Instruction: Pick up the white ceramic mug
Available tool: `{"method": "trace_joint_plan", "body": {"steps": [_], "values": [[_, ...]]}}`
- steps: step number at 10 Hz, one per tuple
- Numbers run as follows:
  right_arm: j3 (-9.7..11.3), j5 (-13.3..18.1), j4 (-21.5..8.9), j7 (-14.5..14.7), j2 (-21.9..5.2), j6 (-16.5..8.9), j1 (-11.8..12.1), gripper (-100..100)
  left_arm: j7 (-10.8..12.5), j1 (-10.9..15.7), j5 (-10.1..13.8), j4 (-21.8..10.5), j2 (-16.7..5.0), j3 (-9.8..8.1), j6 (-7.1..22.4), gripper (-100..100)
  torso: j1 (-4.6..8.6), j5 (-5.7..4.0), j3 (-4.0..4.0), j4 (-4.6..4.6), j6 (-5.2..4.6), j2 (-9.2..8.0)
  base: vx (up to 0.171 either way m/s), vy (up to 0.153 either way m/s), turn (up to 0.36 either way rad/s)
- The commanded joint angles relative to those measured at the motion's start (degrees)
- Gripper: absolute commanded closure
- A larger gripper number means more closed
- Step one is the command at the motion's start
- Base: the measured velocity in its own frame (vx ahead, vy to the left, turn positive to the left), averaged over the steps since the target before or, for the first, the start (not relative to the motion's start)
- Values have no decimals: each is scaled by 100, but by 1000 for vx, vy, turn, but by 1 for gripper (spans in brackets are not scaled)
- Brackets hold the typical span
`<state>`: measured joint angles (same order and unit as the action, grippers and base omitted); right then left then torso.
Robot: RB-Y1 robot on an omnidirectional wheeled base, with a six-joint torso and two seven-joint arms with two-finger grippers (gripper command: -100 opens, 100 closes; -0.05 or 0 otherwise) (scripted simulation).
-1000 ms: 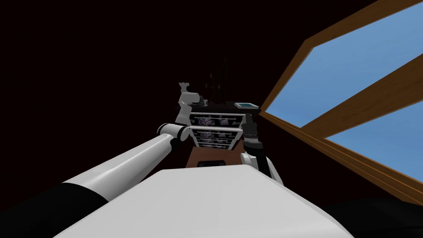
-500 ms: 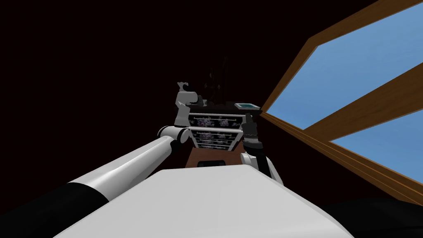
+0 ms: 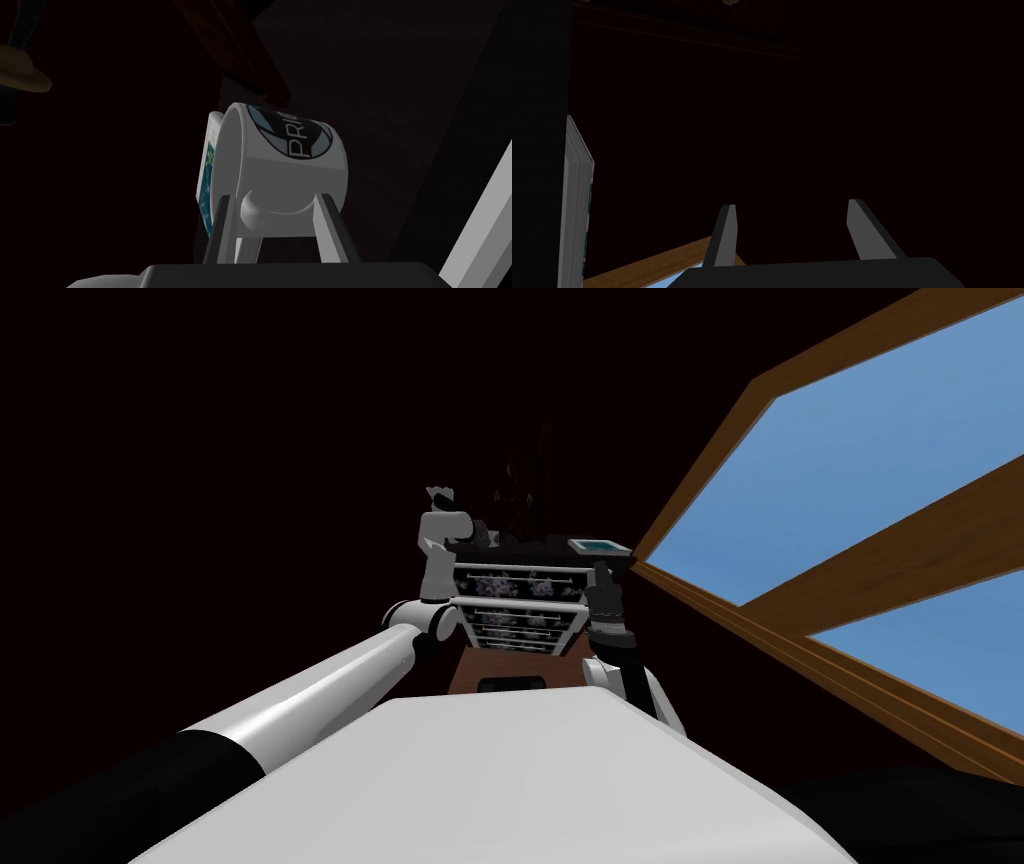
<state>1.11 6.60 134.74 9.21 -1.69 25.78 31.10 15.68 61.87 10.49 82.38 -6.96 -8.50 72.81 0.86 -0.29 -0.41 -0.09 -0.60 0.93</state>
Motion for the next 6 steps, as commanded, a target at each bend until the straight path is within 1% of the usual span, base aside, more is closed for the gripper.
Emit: {"method": "trace_joint_plan", "body": {"steps": [1,2,3,4,5,6], "values": [[0,0,0,0,0,0,0,0,1,16,6,286,-4,-8,132,100,0,0,0,0,0,0,8,-8,-7],[0,0,0,0,0,0,0,0,1,16,6,414,-4,-8,132,100,-2,-1,11,-7,-1,-16,-6,2,-10],[0,0,0,0,0,0,-1,0,-94,-330,44,671,40,-118,427,100,-6,0,19,-12,0,-27,71,-49,-13],[0,0,0,0,0,0,0,0,-94,-376,44,894,40,-118,570,100,2,2,8,-4,6,-10,99,-48,25],[0,0,0,0,0,0,0,0,-94,-376,44,1066,40,-118,724,100,1,0,-1,-1,3,5,53,-15,7],[0,0,0,0,0,0,0,0,-94,-376,44,1181,40,-118,724,100,-5,0,3,-4,1,-2,13,2,-5]]}}
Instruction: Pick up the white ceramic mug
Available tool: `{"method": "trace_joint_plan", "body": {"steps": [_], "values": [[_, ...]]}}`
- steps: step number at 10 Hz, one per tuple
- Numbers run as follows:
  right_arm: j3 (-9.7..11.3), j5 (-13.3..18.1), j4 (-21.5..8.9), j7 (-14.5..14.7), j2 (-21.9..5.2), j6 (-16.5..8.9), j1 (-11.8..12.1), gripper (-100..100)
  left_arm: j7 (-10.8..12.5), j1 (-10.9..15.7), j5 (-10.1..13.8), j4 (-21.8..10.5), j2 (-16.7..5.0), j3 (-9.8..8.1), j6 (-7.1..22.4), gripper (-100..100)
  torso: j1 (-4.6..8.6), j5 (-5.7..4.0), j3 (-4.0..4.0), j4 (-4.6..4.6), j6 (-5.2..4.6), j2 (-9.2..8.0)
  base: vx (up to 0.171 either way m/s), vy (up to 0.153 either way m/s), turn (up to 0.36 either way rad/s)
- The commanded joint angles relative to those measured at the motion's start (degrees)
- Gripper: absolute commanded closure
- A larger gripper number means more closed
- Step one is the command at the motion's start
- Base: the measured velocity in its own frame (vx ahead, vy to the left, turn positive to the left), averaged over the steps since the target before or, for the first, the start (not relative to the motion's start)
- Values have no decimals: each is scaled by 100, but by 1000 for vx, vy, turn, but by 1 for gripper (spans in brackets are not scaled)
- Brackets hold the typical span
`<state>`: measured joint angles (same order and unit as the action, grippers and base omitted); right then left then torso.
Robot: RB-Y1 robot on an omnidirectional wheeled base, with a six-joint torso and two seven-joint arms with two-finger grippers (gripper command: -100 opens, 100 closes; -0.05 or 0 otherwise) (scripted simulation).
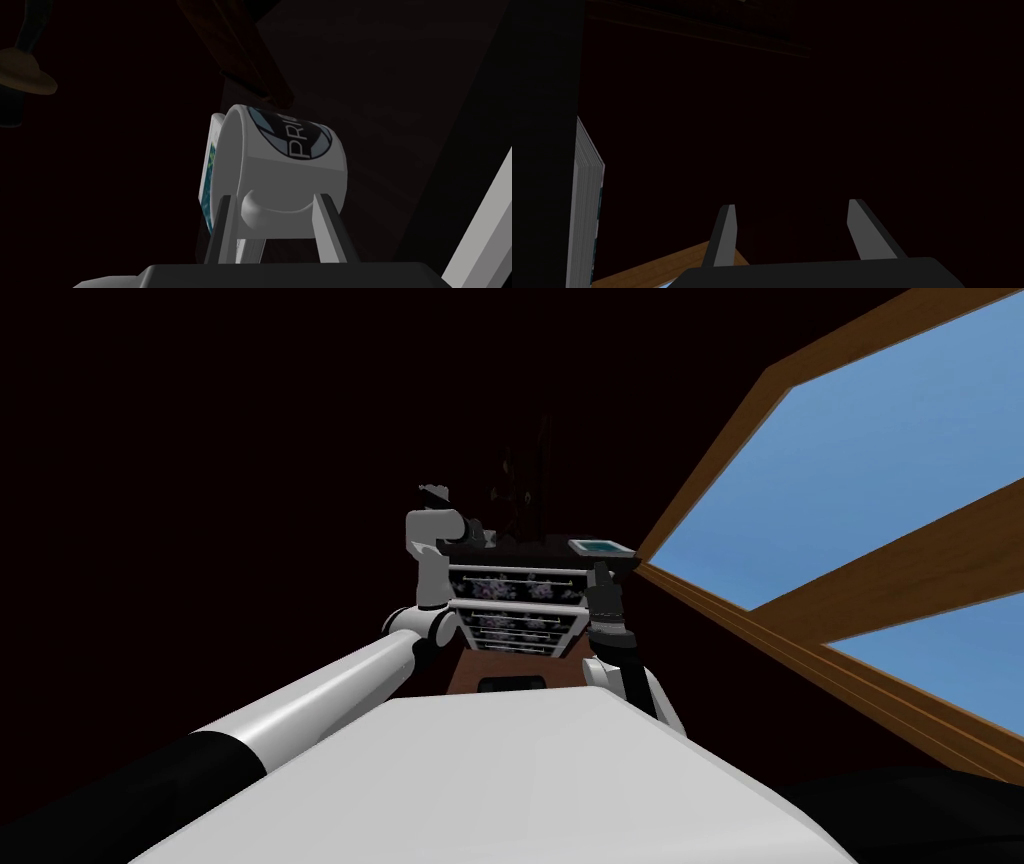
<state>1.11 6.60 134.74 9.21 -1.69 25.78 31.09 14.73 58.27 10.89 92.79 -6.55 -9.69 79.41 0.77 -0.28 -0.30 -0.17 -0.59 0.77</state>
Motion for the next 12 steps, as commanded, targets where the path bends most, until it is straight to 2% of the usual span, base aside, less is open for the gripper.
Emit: {"method": "trace_joint_plan", "body": {"steps": [1,2,4,6,7,9,11,12], "values": [[0,0,0,0,0,0,0,0,1,-16,3,286,-1,0,64,100,0,0,0,0,0,0,-5,5,-9],[0,0,0,0,0,0,0,0,-93,-319,41,489,43,-110,350,100,-3,0,10,-8,2,-13,76,-29,-2],[0,0,0,0,0,0,1,0,-93,-407,41,887,43,-110,656,100,8,-1,-11,5,2,19,78,-33,8],[0,0,0,0,0,0,0,0,-93,-407,41,1278,43,-110,656,100,2,0,1,3,1,-5,-3,-8,-3],[0,0,0,0,0,0,0,0,-187,-707,78,1473,87,-221,954,100,-1,1,9,-2,2,-17,77,-44,-4],[0,0,0,0,0,0,1,0,-187,-799,78,1870,87,-221,1245,100,7,0,-14,10,4,20,75,-34,11],[0,0,0,0,0,0,0,0,-187,-799,78,2204,87,-221,1247,100,-4,1,0,2,2,-4,0,2,-3],[0,0,0,0,0,0,0,0,-187,-799,78,2244,87,-221,1247,100,-4,1,9,-2,0,-16,-10,7,-7]]}}
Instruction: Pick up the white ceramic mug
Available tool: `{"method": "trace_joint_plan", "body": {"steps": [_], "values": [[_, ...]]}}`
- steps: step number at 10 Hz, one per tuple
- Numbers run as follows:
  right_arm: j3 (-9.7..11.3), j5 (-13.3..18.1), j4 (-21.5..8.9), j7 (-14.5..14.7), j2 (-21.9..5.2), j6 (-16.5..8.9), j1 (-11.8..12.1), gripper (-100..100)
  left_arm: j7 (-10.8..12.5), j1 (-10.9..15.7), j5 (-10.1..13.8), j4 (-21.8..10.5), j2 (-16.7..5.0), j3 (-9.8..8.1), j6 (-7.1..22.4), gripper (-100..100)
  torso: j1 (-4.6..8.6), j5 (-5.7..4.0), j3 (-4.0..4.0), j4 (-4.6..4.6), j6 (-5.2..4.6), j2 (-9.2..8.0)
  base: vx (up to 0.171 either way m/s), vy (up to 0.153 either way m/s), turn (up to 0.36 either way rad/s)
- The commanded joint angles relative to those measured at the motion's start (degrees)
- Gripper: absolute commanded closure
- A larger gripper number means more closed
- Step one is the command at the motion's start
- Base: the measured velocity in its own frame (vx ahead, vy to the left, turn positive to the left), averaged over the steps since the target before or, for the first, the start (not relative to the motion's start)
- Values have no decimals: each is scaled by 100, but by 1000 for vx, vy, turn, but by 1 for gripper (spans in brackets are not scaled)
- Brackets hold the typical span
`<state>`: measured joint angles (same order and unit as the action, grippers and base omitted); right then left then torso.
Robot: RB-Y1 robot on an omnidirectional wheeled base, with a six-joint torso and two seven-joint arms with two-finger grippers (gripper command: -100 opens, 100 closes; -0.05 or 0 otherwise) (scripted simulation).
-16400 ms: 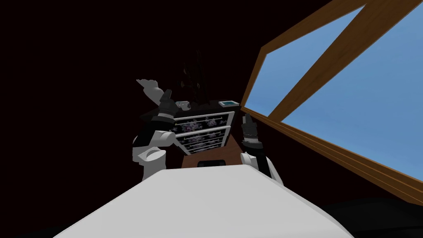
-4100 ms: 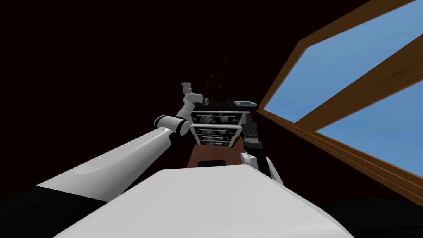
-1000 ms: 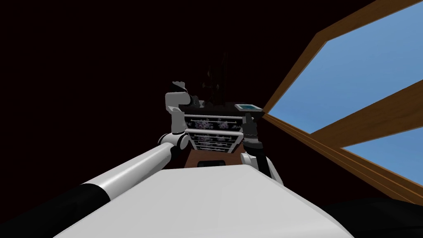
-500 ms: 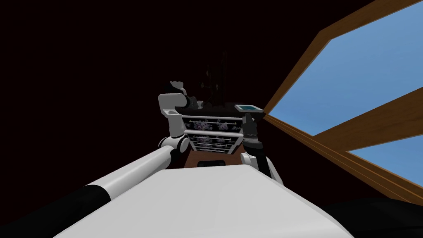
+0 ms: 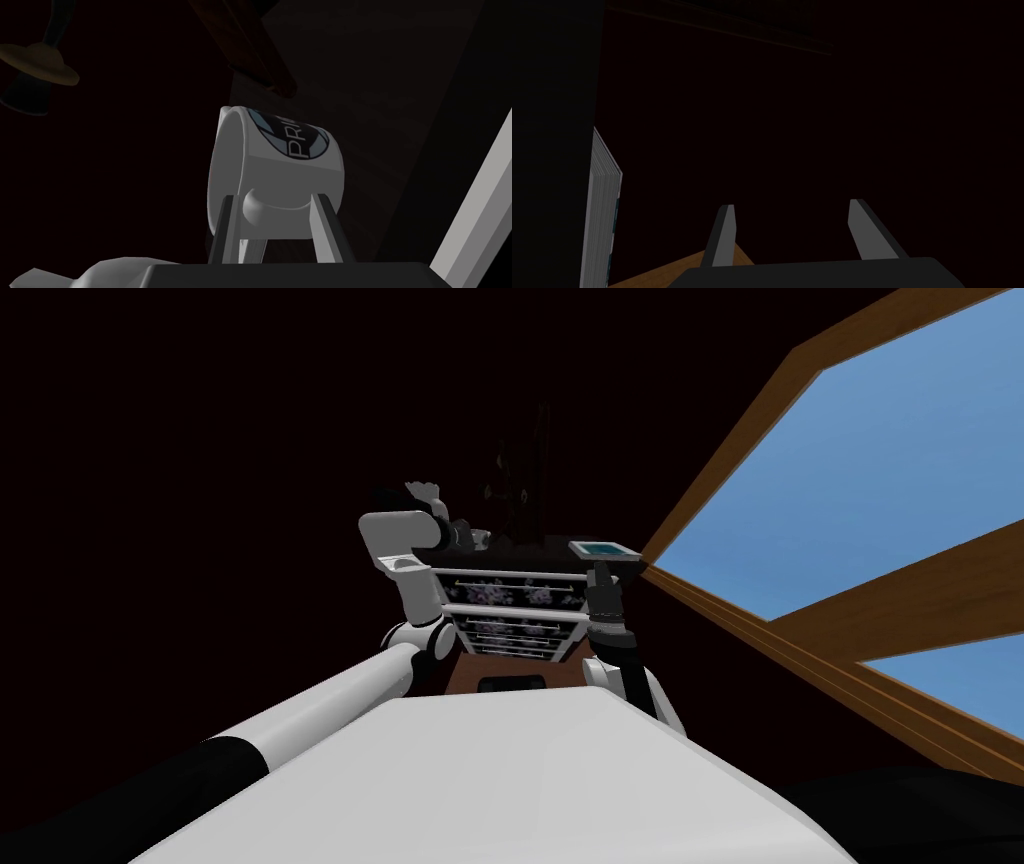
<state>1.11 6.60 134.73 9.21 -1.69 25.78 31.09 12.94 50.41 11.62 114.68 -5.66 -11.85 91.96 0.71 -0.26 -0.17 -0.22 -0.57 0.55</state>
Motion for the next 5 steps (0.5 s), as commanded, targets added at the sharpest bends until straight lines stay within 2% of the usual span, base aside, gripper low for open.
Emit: {"method": "trace_joint_plan", "body": {"steps": [1,2,3,5], "values": [[0,0,0,0,0,0,0,0,-103,-286,43,286,42,-115,286,100,0,0,0,0,0,0,71,-30,-6],[0,0,0,0,0,0,1,0,-103,-404,43,436,42,-115,370,100,4,2,-15,10,3,22,101,-55,15],[0,0,0,0,0,0,1,0,-103,-404,43,614,42,-115,544,100,13,-1,-25,13,1,39,56,-32,14],[0,0,0,0,0,0,0,0,-103,-404,43,927,42,-115,584,100,8,-2,-12,6,-2,18,2,-2,-7]]}}
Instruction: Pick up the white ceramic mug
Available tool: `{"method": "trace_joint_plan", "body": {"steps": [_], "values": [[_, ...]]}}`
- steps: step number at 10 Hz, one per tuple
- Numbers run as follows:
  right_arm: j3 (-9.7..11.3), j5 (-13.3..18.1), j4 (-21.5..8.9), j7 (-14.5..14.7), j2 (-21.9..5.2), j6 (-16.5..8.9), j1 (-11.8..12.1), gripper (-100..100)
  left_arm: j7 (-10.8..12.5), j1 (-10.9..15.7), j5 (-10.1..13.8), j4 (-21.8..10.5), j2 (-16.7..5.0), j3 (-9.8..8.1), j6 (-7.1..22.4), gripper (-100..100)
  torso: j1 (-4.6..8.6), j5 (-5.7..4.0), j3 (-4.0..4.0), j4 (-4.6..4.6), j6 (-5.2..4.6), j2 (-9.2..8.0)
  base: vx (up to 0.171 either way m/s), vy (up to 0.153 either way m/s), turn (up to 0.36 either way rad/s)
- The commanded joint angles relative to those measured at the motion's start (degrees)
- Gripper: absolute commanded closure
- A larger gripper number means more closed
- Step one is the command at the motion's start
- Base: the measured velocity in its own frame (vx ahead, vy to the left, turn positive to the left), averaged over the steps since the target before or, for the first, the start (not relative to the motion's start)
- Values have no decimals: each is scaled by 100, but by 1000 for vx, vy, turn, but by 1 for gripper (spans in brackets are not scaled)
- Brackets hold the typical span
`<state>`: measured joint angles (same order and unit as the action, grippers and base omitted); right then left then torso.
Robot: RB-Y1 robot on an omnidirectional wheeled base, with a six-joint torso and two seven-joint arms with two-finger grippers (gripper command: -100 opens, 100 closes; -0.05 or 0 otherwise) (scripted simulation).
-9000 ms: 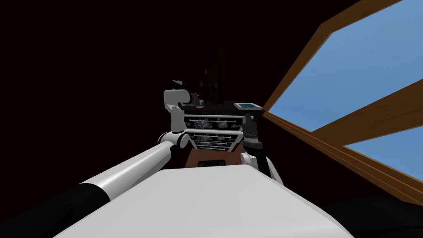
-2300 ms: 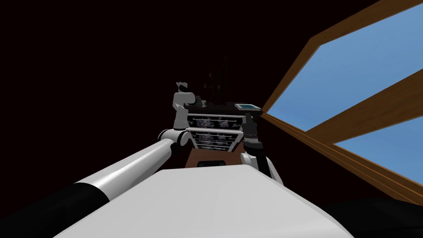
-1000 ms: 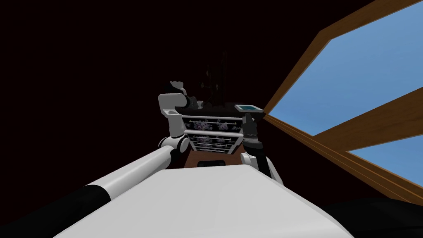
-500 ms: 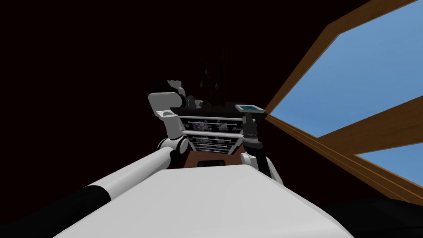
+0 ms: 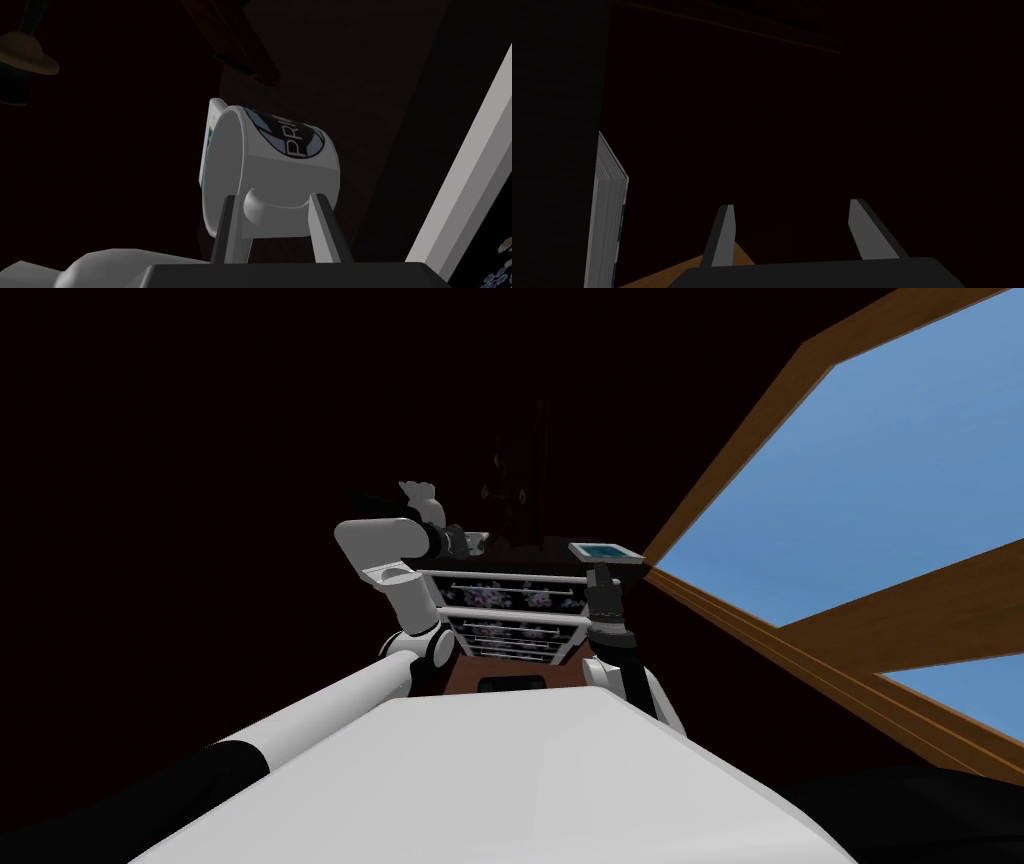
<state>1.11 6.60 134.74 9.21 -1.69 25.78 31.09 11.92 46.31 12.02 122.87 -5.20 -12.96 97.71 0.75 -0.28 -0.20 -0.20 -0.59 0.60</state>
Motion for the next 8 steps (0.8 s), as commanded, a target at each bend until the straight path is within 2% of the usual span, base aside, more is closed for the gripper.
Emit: {"method": "trace_joint_plan", "body": {"steps": [1,2,4,6,7,8], "values": [[0,0,0,0,0,0,0,0,-1,5,3,193,-4,-4,10,100,0,0,0,0,0,0,-10,6,-1],[0,0,0,0,0,0,0,0,-95,-293,41,420,40,-114,302,100,-2,0,5,-3,1,-6,91,-31,-2],[0,0,0,0,0,0,1,0,-95,-386,41,792,40,-114,573,100,10,2,-24,17,3,33,76,-41,8],[0,0,0,0,0,0,0,0,-95,-386,41,1150,40,-114,601,100,-4,5,-15,18,2,12,-3,-1,-2],[0,0,0,0,0,0,0,0,-97,-412,18,1032,59,-87,556,100,-7,5,-8,14,2,2,0,0,0],[0,0,0,0,0,0,0,0,-95,-411,16,1054,61,-83,558,0,-9,7,-9,15,2,3,0,0,0]]}}
